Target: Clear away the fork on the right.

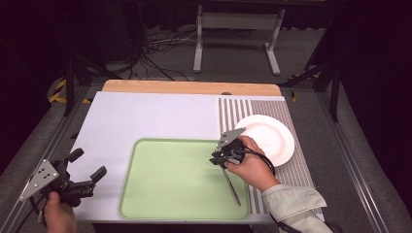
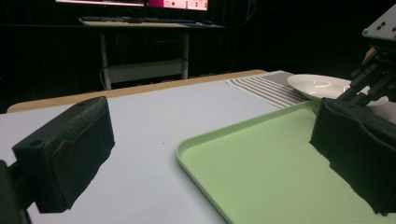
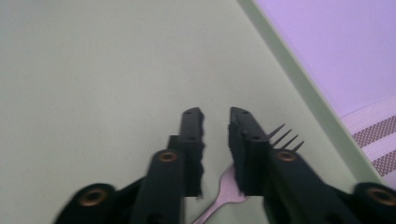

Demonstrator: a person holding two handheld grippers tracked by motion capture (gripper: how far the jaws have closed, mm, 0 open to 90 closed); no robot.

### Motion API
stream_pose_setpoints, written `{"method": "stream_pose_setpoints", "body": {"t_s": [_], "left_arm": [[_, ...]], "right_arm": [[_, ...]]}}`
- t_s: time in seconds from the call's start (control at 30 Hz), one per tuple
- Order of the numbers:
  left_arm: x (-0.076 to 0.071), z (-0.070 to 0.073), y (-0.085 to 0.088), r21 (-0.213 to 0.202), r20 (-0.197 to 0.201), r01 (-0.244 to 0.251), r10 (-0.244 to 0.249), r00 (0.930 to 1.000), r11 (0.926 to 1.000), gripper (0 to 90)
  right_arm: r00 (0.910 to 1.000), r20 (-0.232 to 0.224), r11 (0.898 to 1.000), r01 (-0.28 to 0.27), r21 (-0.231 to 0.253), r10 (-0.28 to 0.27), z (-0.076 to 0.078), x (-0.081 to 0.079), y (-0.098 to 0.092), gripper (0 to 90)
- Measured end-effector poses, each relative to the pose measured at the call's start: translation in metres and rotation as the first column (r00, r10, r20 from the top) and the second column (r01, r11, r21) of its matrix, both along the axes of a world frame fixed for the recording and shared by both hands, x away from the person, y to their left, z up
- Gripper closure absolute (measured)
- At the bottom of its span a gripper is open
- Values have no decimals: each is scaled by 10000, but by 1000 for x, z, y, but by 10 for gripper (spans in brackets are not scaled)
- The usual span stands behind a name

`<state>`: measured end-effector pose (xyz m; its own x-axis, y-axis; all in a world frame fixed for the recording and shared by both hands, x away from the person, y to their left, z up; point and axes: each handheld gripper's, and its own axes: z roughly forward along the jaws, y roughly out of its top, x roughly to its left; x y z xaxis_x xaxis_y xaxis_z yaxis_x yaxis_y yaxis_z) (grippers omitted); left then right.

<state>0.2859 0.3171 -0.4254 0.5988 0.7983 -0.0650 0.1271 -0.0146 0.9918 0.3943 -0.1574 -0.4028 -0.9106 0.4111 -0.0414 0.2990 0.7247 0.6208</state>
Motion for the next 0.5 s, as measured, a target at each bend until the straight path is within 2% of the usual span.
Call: {"method": "stream_pose_setpoints", "body": {"t_s": [0.03, 0.1, 0.27, 0.3, 0.5], "left_arm": [[0, 0, 0, 0, -4, 3, -3, 10000, 10000, 3], [0, 0, 0, 0, -4, 2, -2, 10000, 10000, 3], [0, 0, 0, -8, 3, -4, 4, 10000, 10000, 3], [0, 0, 0, 12, -16, 9, -9, 10000, 10000, 3], [0, 0, -1, 9, -19, 35, -35, 10000, 10000, 3]], "right_arm": [[9998, 133, 9995, -159, -268, 163, -2, 1, 1, 850], [9996, 116, 9986, -266, -450, 271, -5, 2, 2, 900], [9988, -202, 9968, -468, -653, 456, -15, 4, 4, 900], [9983, -292, 9953, -531, -815, 508, -18, 4, 5, 900], [9980, -381, 9938, -539, -969, 504, -23, 6, 6, 900]]}}
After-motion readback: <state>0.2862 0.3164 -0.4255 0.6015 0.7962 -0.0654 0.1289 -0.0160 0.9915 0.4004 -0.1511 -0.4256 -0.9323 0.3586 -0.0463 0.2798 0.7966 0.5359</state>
